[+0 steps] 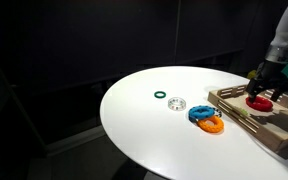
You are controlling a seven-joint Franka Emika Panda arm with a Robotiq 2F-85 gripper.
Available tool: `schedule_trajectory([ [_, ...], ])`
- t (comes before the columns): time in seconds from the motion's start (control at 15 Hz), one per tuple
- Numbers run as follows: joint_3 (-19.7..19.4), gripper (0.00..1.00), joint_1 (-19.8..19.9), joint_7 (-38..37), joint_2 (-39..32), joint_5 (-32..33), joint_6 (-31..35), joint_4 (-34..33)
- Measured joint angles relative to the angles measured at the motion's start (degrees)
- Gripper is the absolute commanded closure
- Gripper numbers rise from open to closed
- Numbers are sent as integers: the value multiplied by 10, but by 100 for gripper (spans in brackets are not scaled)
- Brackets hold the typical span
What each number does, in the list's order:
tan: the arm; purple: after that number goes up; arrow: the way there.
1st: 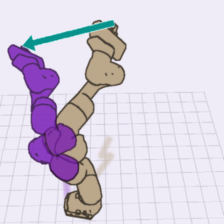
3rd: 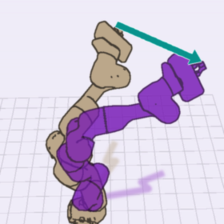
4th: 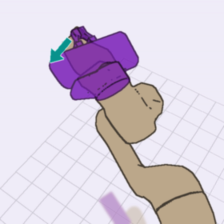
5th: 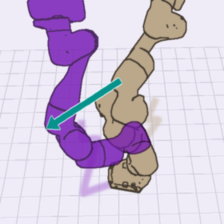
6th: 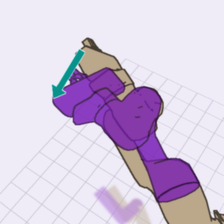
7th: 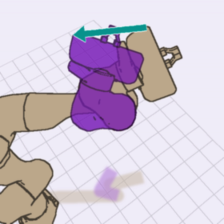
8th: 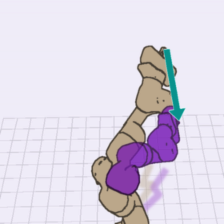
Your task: Move the red ring to the right in the wooden tray, remove the light green ring from the wooden tray and put it on the table
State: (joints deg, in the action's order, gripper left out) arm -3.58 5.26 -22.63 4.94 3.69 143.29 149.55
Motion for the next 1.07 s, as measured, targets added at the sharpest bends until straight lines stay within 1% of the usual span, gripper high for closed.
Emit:
schedule_trajectory([
  [0.4,14,0,-11,-2,-15,0,9,0],
  [1.07,20,0,-26,-9,-64,3,58,-4],
])
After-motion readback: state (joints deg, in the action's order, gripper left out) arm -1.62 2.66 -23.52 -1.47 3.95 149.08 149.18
